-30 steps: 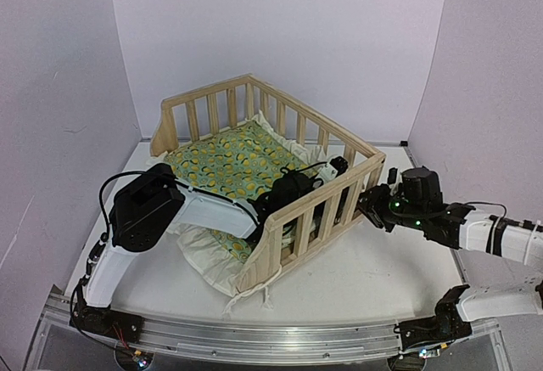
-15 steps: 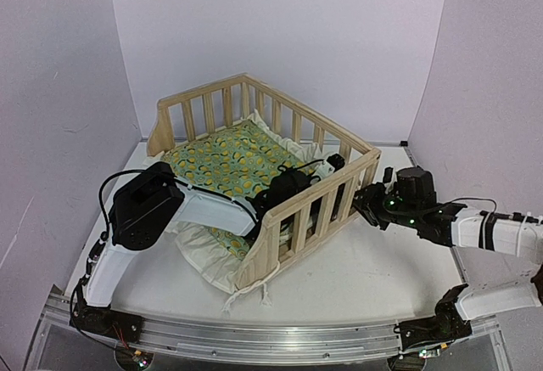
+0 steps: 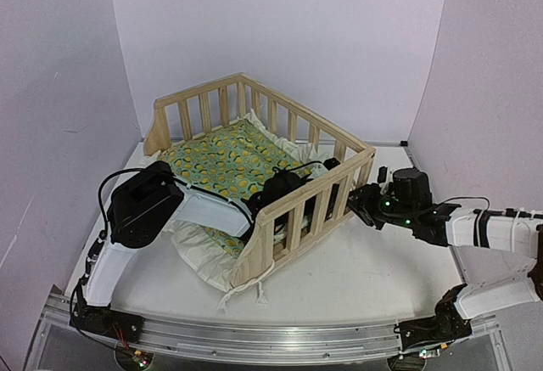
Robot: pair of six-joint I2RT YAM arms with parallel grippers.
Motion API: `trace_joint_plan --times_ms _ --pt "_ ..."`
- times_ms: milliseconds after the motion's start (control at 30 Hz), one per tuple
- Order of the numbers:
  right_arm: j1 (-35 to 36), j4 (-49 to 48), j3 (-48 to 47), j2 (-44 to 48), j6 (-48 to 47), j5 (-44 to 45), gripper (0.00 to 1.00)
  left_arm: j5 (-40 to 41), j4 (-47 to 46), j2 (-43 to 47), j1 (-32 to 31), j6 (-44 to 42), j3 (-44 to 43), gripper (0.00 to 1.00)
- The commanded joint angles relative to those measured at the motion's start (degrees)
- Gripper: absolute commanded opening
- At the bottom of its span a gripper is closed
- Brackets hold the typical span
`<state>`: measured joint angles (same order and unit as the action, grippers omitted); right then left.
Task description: Set up the pet bed
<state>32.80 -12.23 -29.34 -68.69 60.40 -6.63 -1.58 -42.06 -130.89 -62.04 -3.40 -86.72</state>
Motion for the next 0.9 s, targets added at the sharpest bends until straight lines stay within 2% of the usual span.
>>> trace_joint_plan --times_ms 0,167,300,467,567,733,867 --pt "0.43 -4.56 -0.32 -1.42 -3.14 1.3 0.35 -5.23 -0.46 2.81 -1.25 -3.75 1.69 0.0" --pt "0.43 -4.47 -0.15 1.34 -5.51 4.63 0.35 -9.28 -0.61 3.55 -1.22 -6.96 3.07 0.0" --pt "0.43 -5.04 -1.64 -0.72 -5.29 4.77 0.33 -9.45 -0.65 3.25 -1.24 -6.41 3.4 0.0" --pt "0.43 -6.66 -3.09 -2.76 -2.17 3.47 0.39 -9.78 -0.58 4.04 -1.32 -8.21 4.34 0.0" --pt "0.43 -6.18 -4.44 -3.29 1.59 3.48 0.41 -7.55 -0.59 4.2 -1.33 -8.38 4.74 0.0" --pt "0.87 -9.09 -4.28 -1.73 8.75 3.66 0.38 -4.16 -0.56 4.73 -1.28 -8.65 5.71 0.0" --pt "1.53 -10.58 -2.61 1.25 13.94 6.37 0.38 2.71 -0.52 5.58 -1.33 -6.65 5.68 0.0"
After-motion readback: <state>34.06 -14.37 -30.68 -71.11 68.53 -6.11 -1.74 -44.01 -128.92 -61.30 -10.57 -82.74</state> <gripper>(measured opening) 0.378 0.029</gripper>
